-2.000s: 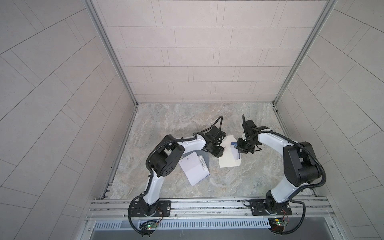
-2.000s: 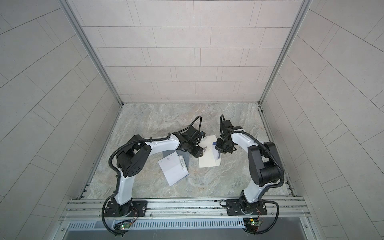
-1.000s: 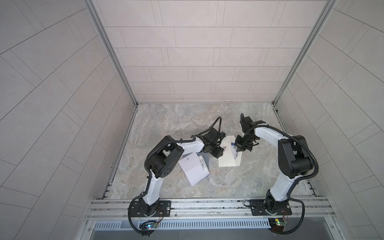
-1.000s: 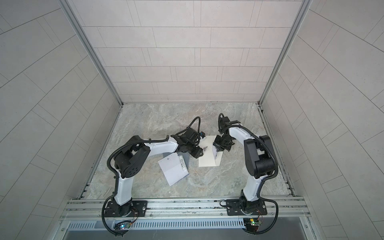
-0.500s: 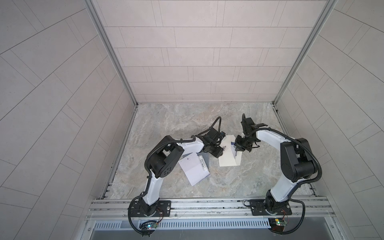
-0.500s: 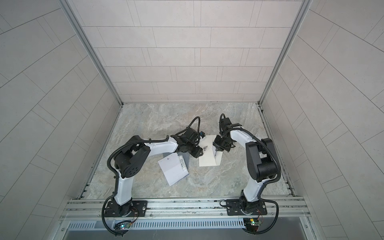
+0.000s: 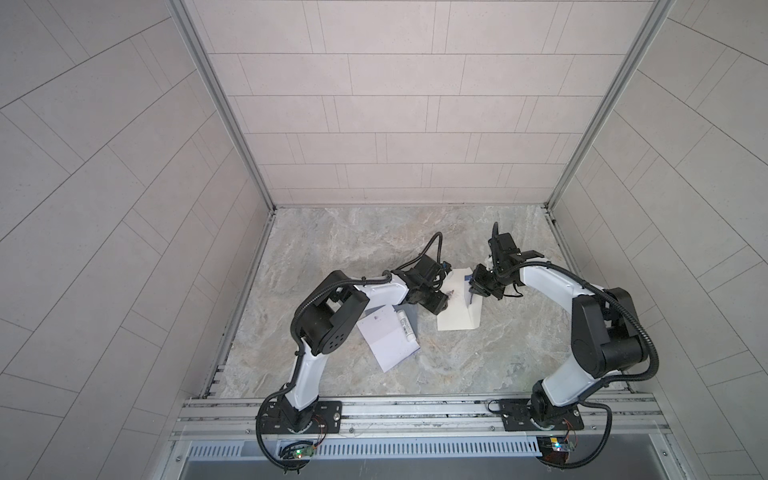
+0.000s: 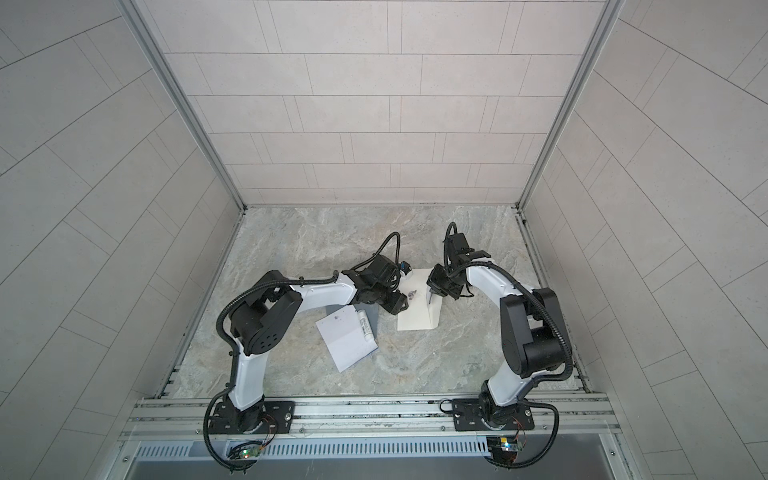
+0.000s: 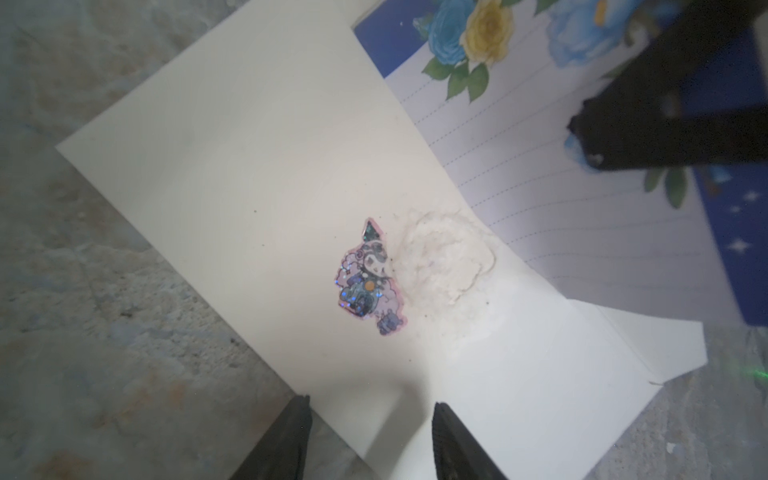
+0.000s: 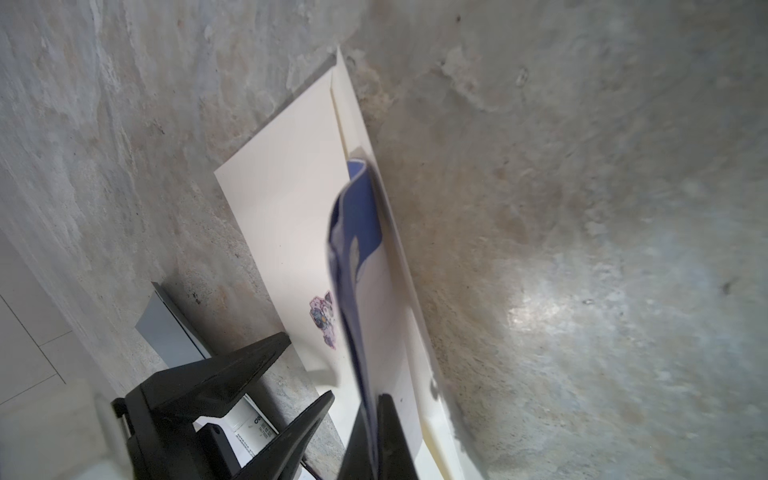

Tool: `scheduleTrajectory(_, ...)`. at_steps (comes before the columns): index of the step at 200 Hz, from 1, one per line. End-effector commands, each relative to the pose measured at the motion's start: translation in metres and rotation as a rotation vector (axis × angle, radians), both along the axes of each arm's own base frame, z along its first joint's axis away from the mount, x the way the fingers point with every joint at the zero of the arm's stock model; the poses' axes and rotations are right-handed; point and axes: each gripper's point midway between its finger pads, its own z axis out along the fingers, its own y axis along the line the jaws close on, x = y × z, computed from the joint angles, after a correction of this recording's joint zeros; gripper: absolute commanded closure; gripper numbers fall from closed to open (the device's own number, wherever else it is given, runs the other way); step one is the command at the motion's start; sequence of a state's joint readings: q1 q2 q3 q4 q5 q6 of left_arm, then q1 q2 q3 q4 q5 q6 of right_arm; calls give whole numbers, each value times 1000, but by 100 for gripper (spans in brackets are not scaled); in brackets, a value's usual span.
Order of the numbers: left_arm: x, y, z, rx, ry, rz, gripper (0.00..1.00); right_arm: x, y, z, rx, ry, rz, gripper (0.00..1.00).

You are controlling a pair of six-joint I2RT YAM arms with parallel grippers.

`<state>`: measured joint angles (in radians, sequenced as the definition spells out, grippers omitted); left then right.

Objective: Place the letter into the envelope and seal it

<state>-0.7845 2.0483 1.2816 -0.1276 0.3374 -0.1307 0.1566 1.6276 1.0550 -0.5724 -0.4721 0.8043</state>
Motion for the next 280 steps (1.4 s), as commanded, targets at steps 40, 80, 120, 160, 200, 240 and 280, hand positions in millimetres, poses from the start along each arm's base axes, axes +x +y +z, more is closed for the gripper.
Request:
scheduleTrajectory(40,-44,51,-75,210,249,30,44,-9,3,-32,8,93,53,100)
scheduleTrajectory(80,-44,53,-81,231,261,32,45,-18,-5,-47,-18,139,101,100)
scheduleTrajectory(120,-42,57,-80,255,245,37,45,-25,-14,-59,-84,168,152,100)
scheduleTrajectory(160,-36,66,-82,301,220,78,51,-26,-27,-48,-164,164,168,75)
scheduleTrajectory(200,-36,68,-84,302,219,97,53,-29,-35,-39,-209,172,164,60)
scheduleTrajectory(240,-40,66,-81,280,226,74,55,-31,-34,-48,-204,206,173,58)
scheduleTrajectory(280,-47,58,-80,249,254,36,64,-26,-22,-54,-170,219,205,55)
